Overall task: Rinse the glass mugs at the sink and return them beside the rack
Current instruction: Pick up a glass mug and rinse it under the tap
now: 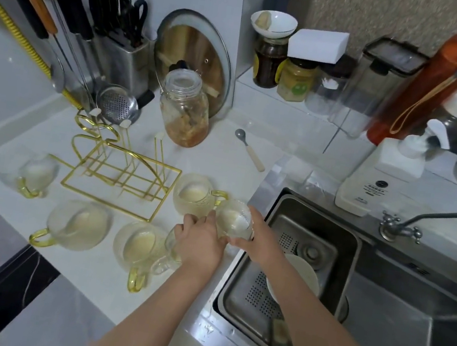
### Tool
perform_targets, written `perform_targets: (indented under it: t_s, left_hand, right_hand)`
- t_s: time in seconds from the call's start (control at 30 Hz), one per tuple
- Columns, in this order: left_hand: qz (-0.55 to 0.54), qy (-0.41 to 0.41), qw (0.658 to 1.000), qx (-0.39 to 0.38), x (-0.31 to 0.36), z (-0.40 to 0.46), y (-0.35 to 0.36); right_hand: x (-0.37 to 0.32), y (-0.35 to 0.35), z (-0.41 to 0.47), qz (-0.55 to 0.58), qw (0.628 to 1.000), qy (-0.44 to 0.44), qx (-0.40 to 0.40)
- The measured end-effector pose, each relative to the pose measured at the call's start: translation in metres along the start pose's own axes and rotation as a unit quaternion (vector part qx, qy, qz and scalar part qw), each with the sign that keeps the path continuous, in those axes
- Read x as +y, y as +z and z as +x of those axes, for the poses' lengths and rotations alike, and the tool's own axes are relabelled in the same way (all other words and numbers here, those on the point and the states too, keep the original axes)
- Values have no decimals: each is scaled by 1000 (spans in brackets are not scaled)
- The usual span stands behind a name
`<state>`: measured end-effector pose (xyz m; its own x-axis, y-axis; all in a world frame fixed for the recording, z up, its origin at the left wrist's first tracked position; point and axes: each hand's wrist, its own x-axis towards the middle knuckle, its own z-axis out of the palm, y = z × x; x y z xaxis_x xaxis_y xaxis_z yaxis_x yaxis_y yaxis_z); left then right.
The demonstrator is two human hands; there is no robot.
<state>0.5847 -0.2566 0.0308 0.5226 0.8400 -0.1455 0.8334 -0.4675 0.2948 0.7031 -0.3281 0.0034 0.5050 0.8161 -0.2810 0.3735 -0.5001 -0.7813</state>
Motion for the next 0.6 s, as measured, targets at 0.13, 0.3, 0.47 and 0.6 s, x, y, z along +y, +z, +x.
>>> perform_targets:
  t_s: [0.13,0.3,0.47,0.6]
  left_hand:
    - [8,7,1000,-6,1,-1,0]
    - [-37,27,999,25,9,-4,-7]
    - [-161,88,983,2,18,-2,-5]
    - [-326,129,931,-106,37,-10,-4]
  right_hand:
    - [2,2,-8,25,999,19,13]
    - [5,-4,-15,81,995,1,62]
    - [6,-22,-32,155,981,-17,113]
    - [18,-45,-62,185,972,-31,145]
